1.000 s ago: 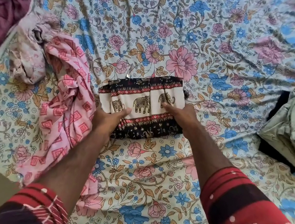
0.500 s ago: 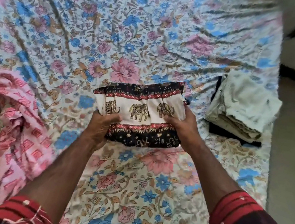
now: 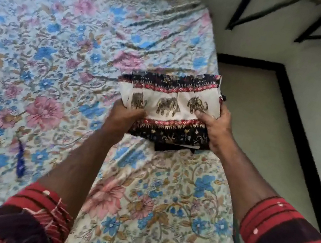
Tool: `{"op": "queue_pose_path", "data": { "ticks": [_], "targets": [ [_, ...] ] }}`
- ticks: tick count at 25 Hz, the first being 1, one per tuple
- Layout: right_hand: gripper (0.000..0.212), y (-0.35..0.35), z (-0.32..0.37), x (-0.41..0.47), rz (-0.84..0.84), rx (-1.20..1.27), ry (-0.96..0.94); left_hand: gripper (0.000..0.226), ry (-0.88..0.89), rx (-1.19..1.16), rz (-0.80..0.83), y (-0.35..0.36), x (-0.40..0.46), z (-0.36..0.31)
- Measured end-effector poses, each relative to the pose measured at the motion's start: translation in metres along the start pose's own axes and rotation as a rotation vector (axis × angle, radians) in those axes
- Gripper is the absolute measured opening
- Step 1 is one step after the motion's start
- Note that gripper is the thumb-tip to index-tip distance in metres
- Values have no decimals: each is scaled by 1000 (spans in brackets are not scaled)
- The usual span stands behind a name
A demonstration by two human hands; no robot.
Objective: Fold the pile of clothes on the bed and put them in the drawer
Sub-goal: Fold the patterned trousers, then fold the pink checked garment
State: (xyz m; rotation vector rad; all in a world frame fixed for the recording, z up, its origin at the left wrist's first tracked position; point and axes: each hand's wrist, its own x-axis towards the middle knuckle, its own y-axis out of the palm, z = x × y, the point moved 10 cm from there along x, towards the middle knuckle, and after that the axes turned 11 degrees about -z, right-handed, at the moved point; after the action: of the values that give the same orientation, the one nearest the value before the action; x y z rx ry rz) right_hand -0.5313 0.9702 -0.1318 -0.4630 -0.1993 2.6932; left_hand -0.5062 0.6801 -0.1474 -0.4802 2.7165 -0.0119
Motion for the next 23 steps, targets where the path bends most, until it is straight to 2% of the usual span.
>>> {"op": "queue_pose_path", "data": {
  "ticks": [2, 4, 7, 10, 13, 15, 18, 23],
  "targets": [
    [67, -14, 1, 23, -68, -16, -4, 21, 72, 67, 53, 30, 21, -18],
    [66, -16, -14, 41, -64, -117, 23, 32, 75, 102, 91, 48, 35, -13],
    [68, -15, -50, 46, -38, -447, 67, 51, -2, 217, 13, 49, 43, 22],
    [66, -26, -49, 34, -208, -626, -19, 63, -4, 236, -32, 34, 42, 44],
    [55, -23, -28, 13, -372, -767, -218, 51, 48, 230, -96, 11, 33, 44],
    [42, -7, -12, -11, -402, -733, -360, 34, 92, 265, -135, -7, 22, 38],
    [27, 42, 2, -50, -265, -676, -497, 21, 113, 264, -104, -34, 4, 30],
    [7, 165, -14, -155, 58, -659, -476, 12, 67, 251, -145, -152, -61, 49]
  ]
}}
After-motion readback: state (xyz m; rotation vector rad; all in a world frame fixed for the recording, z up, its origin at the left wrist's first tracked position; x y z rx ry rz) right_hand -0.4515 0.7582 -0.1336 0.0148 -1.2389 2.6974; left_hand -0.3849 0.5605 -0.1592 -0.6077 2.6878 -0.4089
